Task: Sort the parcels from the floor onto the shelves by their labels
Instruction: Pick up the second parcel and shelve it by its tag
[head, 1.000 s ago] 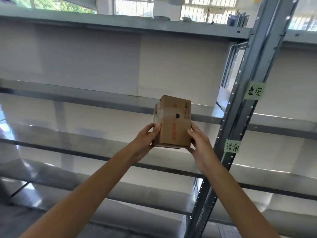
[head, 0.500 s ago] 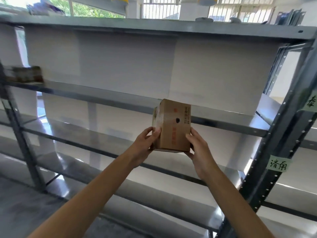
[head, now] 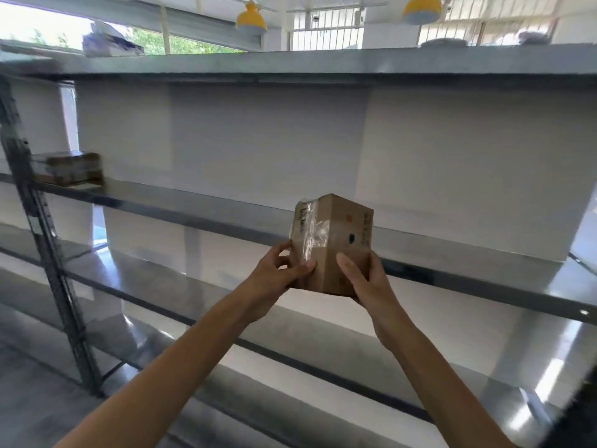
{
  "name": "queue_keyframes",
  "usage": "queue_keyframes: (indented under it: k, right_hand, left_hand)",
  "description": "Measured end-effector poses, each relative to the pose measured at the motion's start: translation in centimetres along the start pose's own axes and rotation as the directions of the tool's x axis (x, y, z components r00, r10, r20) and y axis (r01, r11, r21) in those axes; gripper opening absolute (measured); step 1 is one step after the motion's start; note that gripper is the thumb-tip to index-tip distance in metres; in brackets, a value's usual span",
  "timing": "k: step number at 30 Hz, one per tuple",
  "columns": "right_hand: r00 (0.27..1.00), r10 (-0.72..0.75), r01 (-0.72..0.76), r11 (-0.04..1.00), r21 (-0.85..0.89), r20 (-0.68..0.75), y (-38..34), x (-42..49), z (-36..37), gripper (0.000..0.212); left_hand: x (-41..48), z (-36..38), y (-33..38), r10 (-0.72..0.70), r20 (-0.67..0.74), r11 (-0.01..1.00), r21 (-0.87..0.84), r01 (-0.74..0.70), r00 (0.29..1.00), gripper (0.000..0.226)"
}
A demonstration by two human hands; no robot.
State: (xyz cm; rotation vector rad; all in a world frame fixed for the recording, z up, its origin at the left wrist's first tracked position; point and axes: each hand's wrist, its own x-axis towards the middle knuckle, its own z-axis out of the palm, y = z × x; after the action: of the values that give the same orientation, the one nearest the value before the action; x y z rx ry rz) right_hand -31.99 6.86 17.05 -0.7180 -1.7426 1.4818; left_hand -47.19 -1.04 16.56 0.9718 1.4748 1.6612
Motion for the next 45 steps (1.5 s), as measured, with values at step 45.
queue_keyframes:
  k: [45]
  right_hand:
    - [0.973,-0.179,0.196,0.974,0.114,-0.143,-0.7,9.7,12.8,0.067]
  left_hand:
    - [11.5,-17.3,1.5,-0.033,0.494,0.992,-0.093,0.09,0.869,0.105]
